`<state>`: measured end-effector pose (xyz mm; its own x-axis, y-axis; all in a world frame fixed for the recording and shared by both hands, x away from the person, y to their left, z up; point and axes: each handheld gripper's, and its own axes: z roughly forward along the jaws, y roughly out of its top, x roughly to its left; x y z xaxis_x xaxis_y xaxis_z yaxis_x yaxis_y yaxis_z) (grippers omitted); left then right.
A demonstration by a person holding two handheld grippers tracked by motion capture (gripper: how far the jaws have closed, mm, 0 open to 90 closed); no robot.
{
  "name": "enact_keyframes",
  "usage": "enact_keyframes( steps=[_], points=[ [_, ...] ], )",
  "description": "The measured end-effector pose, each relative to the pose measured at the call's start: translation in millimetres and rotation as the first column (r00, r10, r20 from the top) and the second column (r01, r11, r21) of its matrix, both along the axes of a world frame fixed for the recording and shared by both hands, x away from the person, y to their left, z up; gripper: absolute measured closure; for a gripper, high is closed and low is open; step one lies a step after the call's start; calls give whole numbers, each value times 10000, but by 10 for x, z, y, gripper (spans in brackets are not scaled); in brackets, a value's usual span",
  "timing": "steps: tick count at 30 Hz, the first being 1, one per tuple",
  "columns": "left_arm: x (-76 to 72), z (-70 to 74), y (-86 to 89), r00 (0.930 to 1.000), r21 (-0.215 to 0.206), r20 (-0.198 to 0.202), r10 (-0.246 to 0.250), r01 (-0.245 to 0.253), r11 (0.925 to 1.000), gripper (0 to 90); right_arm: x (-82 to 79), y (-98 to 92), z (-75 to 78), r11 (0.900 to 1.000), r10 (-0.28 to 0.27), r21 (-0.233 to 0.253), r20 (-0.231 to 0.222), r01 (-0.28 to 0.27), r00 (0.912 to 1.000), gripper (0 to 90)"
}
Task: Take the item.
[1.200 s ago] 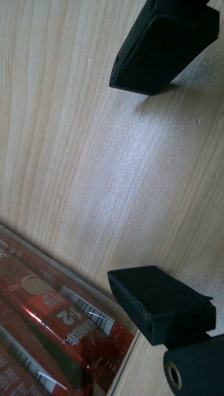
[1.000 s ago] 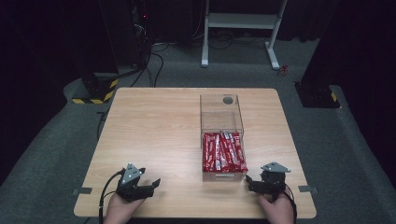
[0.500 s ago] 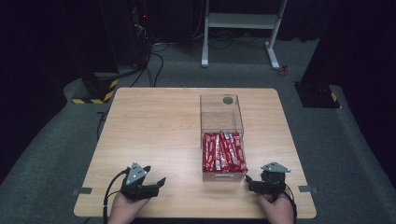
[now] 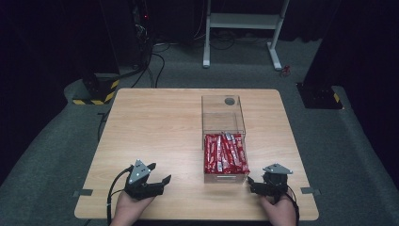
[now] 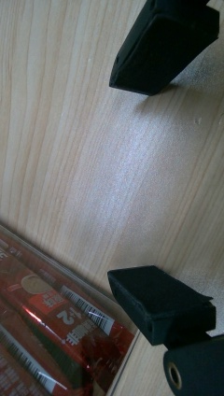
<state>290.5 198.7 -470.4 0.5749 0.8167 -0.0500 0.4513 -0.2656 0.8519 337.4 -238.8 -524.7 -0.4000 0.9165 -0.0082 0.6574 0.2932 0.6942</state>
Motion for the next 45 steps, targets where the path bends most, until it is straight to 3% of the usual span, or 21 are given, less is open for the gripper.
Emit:
enact_keyframes(
  steps=[45],
  points=[
    [133,295,-402,9941,-293,693,-833,855,9959,273,0,0,0,10000,34,1,0,-34,10000,80]
  ],
)
